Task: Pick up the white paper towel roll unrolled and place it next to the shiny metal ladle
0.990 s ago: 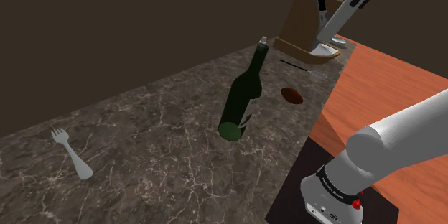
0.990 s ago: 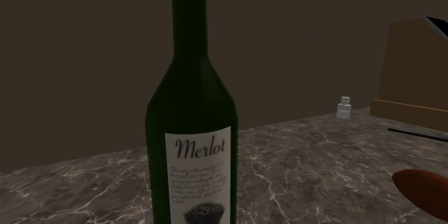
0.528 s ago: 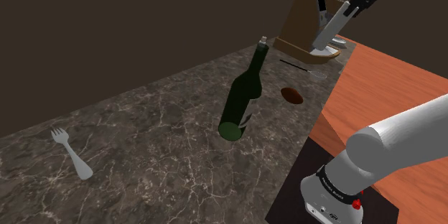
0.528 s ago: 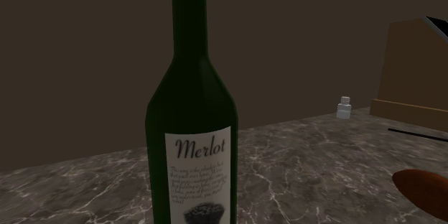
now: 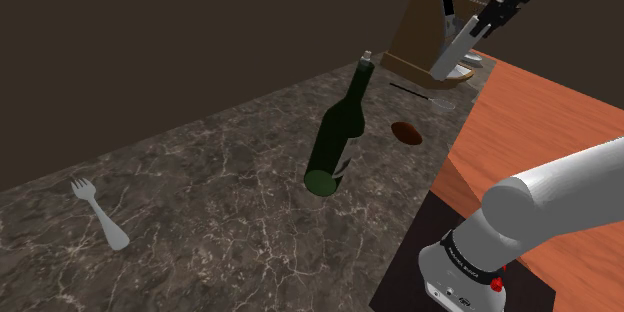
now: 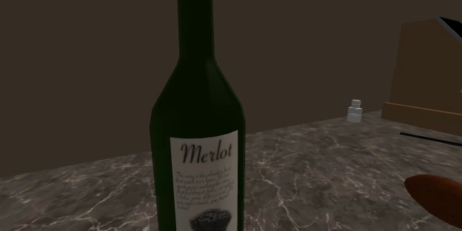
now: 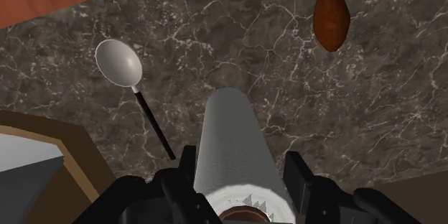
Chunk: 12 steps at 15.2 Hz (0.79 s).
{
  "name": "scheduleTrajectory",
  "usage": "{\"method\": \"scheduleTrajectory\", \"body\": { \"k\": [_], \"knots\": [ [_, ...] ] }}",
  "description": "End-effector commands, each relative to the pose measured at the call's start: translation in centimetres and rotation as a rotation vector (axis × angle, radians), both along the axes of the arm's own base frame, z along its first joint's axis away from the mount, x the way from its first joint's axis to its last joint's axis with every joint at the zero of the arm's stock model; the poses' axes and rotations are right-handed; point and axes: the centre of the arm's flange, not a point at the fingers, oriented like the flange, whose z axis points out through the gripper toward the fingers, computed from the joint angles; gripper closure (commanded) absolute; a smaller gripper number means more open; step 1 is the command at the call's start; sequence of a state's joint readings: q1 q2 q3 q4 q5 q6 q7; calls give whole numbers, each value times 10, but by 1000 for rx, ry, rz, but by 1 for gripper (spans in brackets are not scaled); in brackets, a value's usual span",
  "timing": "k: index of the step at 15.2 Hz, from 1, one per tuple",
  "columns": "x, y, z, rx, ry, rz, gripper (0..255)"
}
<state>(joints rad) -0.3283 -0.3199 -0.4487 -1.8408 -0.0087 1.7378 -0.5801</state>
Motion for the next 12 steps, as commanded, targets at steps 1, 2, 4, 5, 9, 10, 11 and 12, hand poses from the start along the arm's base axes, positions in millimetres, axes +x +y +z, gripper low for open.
{"method": "scheduleTrajectory", "body": {
  "k": [1, 2, 4, 5, 9, 10, 11, 12],
  "knots": [
    [0, 0, -12, 0, 0, 0, 255],
    [0, 0, -17, 0, 0, 0, 255],
    [0, 0, -28, 0, 0, 0, 255],
    [0, 0, -33, 0, 0, 0, 255],
    [0, 0, -54, 0, 0, 0, 255],
    [0, 0, -60, 0, 0, 0, 255],
    [0, 0, -65, 0, 0, 0, 255],
    [0, 0, -70, 0, 0, 0, 255]
  ]
}}
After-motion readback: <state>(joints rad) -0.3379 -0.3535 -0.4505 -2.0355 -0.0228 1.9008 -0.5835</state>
